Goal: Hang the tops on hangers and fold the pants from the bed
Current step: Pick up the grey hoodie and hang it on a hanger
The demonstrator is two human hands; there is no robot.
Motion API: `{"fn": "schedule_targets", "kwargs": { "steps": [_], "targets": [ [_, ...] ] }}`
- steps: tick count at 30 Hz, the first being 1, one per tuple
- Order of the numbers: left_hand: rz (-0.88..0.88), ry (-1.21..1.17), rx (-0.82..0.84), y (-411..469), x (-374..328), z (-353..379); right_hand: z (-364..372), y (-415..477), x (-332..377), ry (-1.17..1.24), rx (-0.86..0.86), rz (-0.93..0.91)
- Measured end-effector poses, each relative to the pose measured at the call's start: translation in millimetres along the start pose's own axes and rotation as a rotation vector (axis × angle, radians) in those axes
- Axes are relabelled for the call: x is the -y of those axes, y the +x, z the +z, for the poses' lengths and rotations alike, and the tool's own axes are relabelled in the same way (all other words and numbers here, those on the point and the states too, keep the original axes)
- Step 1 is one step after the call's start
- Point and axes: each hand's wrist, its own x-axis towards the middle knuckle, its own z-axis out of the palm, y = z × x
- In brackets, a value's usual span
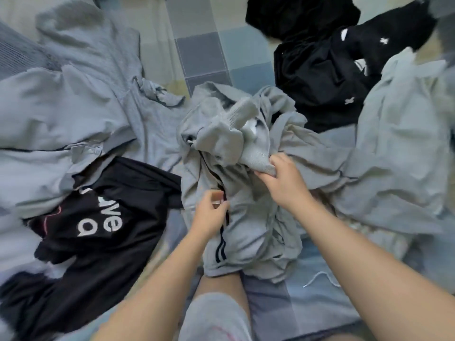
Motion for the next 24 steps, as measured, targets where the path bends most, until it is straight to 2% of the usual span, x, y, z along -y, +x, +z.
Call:
{"fn": "schedule_targets", "kwargs": {
  "steps": [3, 7, 10, 15, 19, 24],
  "targets": [
    [0.071, -0.203, 0.017, -82.0, -26.7, 18.5, -27.5, -61.5, 4.7, -0.042, -0.019, 0.006],
    [0.000, -0.425, 0.024, -146.6, -81.5, 26.5, -57.9, -133.7, 5.3, -0.026, -0.086, -0.015],
    [-0.012, -0.401, 0.052, -174.3, -116.3, 33.7, -72.8, -182.5, -2.7, 0.029, -0.117, -0.067],
    [-0.043, -0.349, 0.209, -219.8, -138.4, 83.4, -93.7, -248.8, -32.2, 0.098, -0.139, -0.187],
    [-0.034, -0.363, 0.094, -266.2, -129.0, 138.3, -117.6, -299.9, -74.8, 0.220, -0.097, -0.239],
    [-0.087, -0.648, 0.046, -337.6, -128.6, 189.4, -170.6, -369.6, -112.1, 0.321, 0.027, -0.197]
  ]
}}
